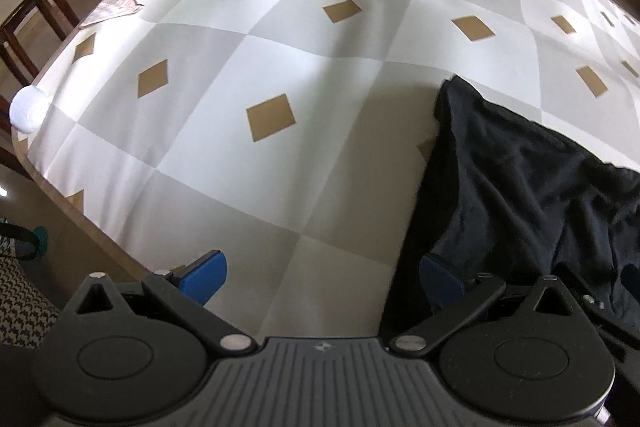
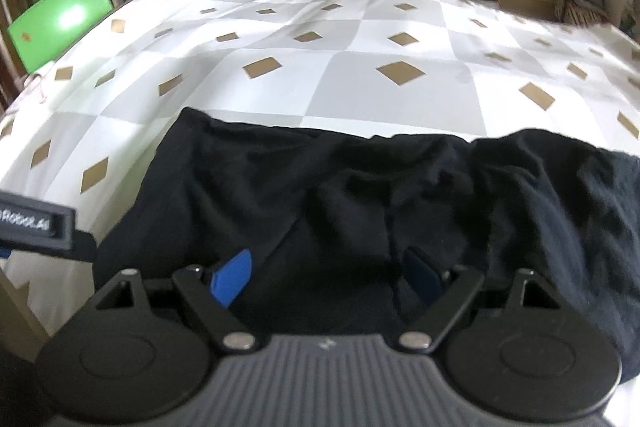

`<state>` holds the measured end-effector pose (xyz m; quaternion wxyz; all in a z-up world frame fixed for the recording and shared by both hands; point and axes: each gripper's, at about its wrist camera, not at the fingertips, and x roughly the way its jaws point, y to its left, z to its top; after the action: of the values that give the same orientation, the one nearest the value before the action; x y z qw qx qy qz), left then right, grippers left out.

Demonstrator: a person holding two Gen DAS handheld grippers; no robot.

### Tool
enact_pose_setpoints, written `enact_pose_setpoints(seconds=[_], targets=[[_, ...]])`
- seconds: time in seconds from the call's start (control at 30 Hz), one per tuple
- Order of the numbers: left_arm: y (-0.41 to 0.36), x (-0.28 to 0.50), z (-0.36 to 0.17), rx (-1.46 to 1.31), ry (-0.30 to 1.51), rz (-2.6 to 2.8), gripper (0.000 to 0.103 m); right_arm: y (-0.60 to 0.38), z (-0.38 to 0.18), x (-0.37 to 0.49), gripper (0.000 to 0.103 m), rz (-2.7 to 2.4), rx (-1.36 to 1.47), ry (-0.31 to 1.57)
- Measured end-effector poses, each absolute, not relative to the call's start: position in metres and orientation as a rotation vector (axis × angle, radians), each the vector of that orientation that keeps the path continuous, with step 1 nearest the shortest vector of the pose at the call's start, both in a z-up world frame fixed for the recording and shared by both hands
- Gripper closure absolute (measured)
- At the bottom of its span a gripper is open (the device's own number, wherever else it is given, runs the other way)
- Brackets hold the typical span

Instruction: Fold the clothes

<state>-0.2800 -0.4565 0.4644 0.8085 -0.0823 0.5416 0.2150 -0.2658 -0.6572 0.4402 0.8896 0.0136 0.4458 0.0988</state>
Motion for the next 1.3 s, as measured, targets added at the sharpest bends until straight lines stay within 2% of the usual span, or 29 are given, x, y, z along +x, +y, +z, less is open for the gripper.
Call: enact_pose_setpoints(seconds=[0.53,0.7,0.83,0.97,1.13,1.2,1.3], targets=[[-0.456,-0.282,0.467,-0.212,1.161,0.430,0.000,-0.622,0.439,-0.298,0.021,0.540,-0.190,1.007],[-0.464,-0.285,0.468,-0.219,1.170,0.389,0.000,-0.610,0.431,-0.306,0.019,0.542,-0.298,0.954],[-0.469,-0.285,0.467,-0.217,1.180,0.364,0.000,-0.611,0.429,-0.304,0.019,0.502,-0.279,0.920],[-0.469,-0.285,0.465,-0.220,1.187,0.367,0.000,-0.612,0.429,-0.303,0.025,0.460,-0.281,0.876],[-0.467,-0.286,0.465,-0.236,1.184,0.380,0.000,-0.613,0.431,-0.299,0.035,0.466,-0.249,0.864],[-0.467,-0.286,0.465,-0.241,1.182,0.378,0.000,-0.613,0.432,-0.300,0.043,0.481,-0.249,0.860],[-0.466,-0.286,0.465,-0.263,1.175,0.362,0.000,-0.610,0.431,-0.301,0.047,0.502,-0.247,0.863]])
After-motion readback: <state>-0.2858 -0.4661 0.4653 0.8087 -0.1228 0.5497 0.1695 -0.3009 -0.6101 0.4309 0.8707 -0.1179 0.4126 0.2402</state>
